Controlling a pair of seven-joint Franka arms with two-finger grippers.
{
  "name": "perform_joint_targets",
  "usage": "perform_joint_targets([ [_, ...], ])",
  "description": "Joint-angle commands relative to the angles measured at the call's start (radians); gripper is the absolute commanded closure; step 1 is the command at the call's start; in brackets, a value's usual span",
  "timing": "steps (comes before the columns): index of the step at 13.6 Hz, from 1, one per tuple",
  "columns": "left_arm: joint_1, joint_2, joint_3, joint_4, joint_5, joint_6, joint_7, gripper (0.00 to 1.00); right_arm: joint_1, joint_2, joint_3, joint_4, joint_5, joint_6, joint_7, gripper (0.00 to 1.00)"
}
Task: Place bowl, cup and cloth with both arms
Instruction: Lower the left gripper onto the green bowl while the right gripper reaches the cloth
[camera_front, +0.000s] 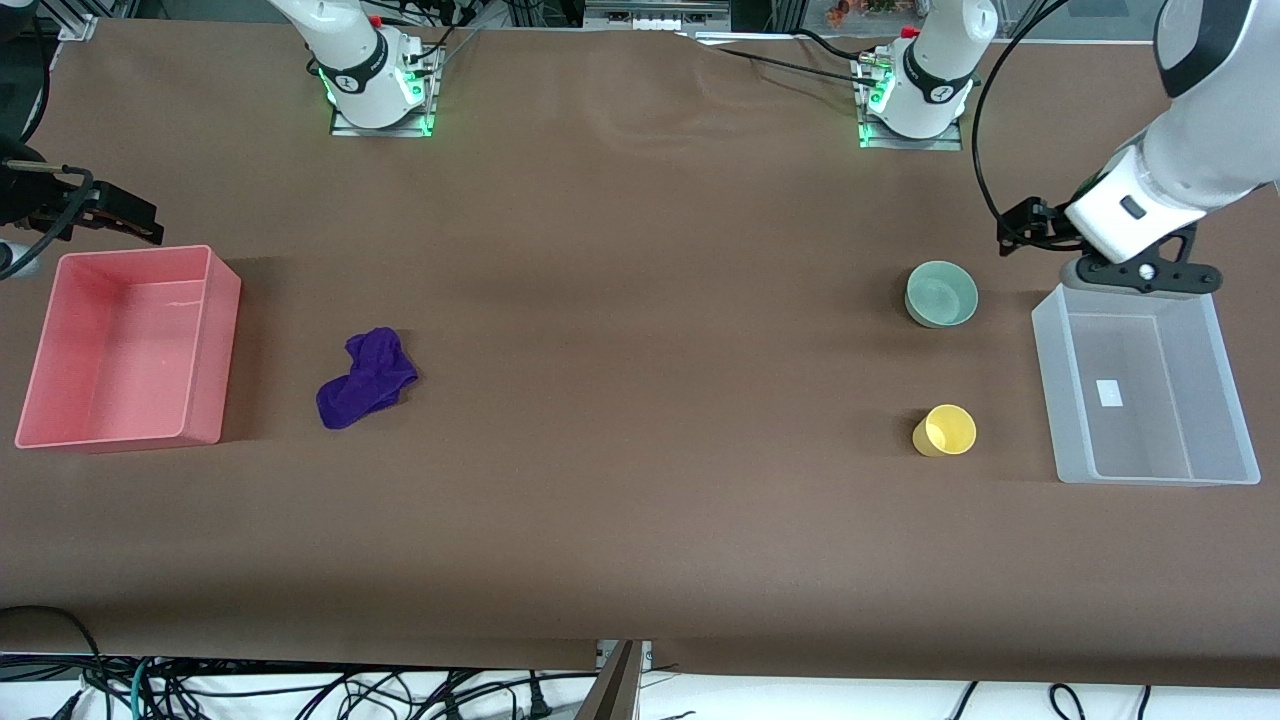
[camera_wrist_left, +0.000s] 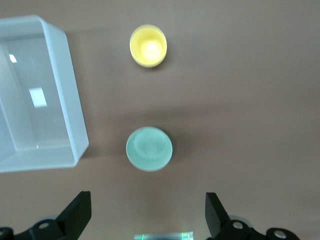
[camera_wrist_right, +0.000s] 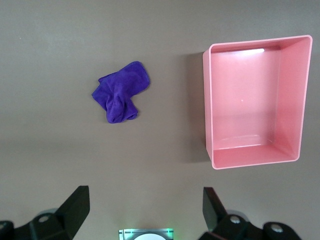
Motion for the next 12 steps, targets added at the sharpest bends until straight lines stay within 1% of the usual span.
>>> perform_joint_targets([
  [1,0.007,0.034,0.000,0.004,-0.010,-0.077,0.157,0.00,0.003,0.011,-0.003,0.028,0.014,-0.015,0.014,0.00],
  [3,0.031,0.062,0.002,-0.031,-0.005,-0.067,0.338,0.00,0.003,0.011,-0.003,0.028,0.012,-0.012,0.015,0.00],
  [4,0.034,0.094,0.004,-0.041,-0.005,-0.047,0.421,0.00,0.005,0.011,-0.001,0.028,0.014,-0.008,0.015,0.00],
  [5,0.038,0.118,0.004,-0.052,-0.002,-0.003,0.496,0.00,0.005,0.013,-0.001,0.028,0.012,-0.007,0.015,0.00],
  [7,0.038,0.149,0.002,-0.116,0.068,0.130,0.665,0.00,0.003,0.031,-0.001,0.027,0.014,-0.007,0.020,0.00],
  [9,0.039,0.145,0.002,-0.253,0.078,0.296,0.763,0.00,0.003,0.074,-0.001,0.025,0.014,0.013,0.021,0.00],
  [11,0.044,0.143,0.002,-0.403,0.085,0.483,0.797,0.00,0.003,0.128,-0.001,0.025,0.027,0.031,0.021,0.00],
  [12,0.044,0.143,0.002,-0.475,0.126,0.589,0.799,0.00,0.006,0.179,-0.001,0.024,0.030,0.044,0.021,0.00],
])
